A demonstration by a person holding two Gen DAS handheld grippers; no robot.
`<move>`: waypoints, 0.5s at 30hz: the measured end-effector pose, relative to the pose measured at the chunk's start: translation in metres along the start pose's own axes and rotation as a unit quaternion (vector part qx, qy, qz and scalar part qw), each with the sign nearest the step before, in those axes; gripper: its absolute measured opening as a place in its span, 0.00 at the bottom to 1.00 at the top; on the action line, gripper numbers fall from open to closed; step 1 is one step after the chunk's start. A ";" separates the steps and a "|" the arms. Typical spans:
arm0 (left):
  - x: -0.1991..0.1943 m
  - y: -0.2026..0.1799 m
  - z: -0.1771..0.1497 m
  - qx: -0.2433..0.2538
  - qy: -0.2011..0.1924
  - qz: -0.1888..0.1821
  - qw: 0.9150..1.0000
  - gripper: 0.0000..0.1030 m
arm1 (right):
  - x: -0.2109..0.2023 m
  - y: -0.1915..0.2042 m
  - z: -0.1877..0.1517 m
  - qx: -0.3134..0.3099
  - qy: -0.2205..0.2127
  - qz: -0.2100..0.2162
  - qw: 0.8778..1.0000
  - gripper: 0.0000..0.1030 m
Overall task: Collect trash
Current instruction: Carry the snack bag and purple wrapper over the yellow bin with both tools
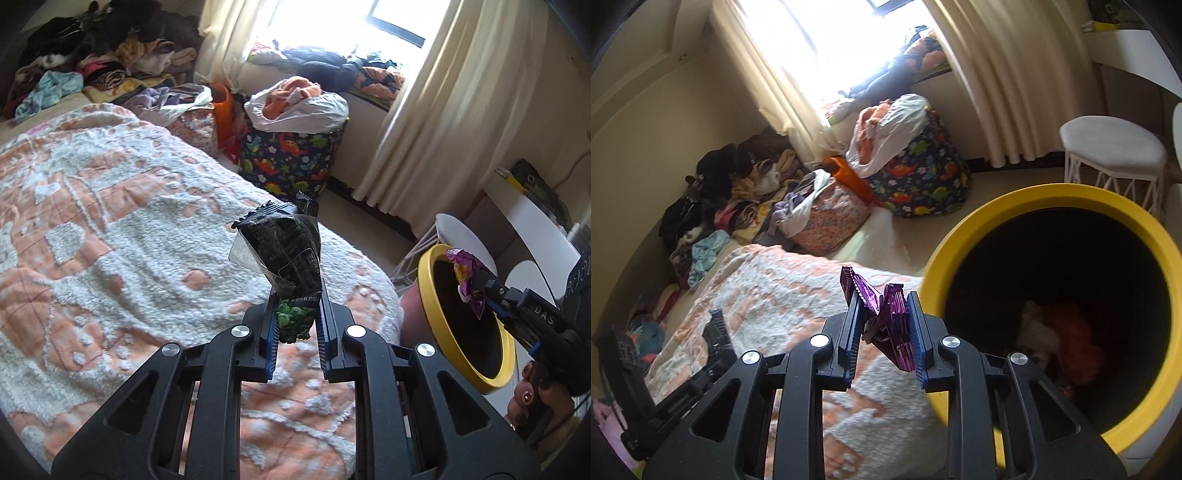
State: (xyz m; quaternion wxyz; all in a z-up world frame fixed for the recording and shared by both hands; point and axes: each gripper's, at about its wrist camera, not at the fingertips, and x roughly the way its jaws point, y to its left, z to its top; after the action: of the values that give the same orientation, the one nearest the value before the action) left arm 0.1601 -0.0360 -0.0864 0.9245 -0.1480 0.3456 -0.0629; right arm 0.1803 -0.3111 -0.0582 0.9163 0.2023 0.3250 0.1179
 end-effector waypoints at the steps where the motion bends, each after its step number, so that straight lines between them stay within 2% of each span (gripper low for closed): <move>1: 0.001 -0.003 0.001 0.005 0.001 -0.002 1.000 0.11 | -0.003 -0.007 0.001 0.004 -0.003 -0.009 1.000 0.22; 9: 0.009 -0.034 0.003 0.055 0.020 -0.028 0.998 0.11 | -0.014 -0.044 0.002 0.033 -0.006 -0.054 0.998 0.22; 15: 0.024 -0.067 0.012 0.095 0.038 -0.061 0.993 0.11 | -0.021 -0.069 0.000 0.056 0.006 -0.078 0.995 0.23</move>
State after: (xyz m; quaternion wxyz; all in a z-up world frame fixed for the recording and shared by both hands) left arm 0.1851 -0.1026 -0.0719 0.9150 -0.0777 0.3635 -0.1570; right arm 0.1702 -0.3802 -0.0773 0.9079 0.2271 0.3511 0.0289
